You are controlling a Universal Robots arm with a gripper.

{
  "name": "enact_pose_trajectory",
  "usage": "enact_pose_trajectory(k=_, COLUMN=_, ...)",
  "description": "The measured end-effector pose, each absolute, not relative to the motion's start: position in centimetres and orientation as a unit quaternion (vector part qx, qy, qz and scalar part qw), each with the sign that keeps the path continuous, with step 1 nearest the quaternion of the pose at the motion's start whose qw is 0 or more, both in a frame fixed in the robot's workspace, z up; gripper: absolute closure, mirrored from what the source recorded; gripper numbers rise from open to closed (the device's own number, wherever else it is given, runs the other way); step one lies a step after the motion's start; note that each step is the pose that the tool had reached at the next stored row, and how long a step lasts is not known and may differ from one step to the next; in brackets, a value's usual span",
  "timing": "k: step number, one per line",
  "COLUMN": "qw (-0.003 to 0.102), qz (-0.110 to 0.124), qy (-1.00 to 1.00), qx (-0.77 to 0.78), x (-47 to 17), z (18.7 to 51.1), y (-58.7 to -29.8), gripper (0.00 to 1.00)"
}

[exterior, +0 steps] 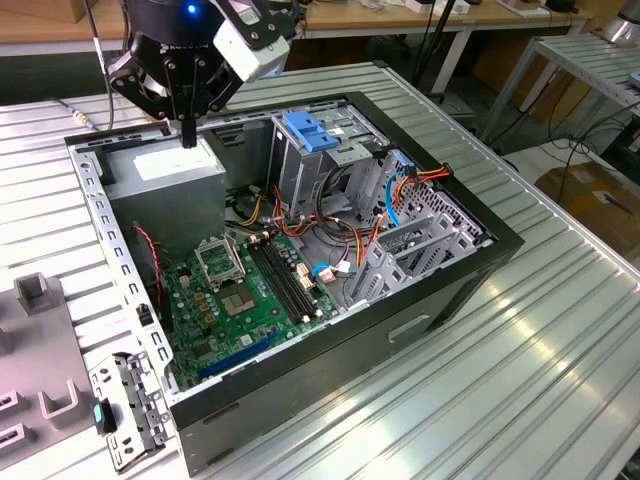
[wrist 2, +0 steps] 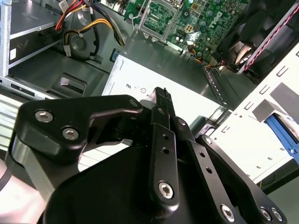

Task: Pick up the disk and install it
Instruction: 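Reach for the disk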

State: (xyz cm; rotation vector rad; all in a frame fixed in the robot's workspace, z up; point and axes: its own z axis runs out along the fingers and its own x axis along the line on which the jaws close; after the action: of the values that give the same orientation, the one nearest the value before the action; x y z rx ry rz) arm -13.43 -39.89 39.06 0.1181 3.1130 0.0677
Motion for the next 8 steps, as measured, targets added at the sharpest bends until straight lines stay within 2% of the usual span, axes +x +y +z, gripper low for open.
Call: enact_pose_trajectory(k=8, qw=0.013, qz=0.022, qy=0.999, qx=0.038, x=-13.64, z=39.01, y=-39.89, gripper=0.89)
